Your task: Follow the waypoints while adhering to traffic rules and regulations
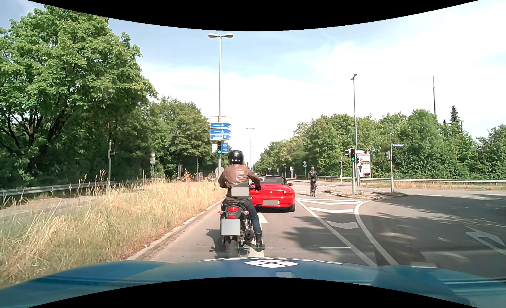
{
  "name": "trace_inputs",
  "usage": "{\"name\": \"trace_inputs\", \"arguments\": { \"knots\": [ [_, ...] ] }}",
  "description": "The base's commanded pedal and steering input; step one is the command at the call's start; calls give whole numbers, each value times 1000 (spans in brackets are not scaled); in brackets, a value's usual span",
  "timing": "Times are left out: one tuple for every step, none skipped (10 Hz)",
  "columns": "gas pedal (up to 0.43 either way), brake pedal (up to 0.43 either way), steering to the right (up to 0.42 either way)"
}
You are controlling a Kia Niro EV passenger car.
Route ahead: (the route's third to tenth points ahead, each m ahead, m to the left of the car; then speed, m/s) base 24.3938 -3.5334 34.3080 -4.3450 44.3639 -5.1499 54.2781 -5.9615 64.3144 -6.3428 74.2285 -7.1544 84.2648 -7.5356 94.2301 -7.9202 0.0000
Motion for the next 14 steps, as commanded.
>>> {"name": "trace_inputs", "arguments": {
  "knots": [
    [0, 0, -2],
    [0, 0, -2],
    [0, 0, -2],
    [0, 0, -2],
    [0, 0, -2],
    [0, 0, -2],
    [0, 0, -2],
    [0, 0, -2],
    [0, 0, -2],
    [0, 0, -2],
    [0, 0, -2],
    [0, 0, -3],
    [0, 0, -3],
    [0, 0, -2]
  ]
}}
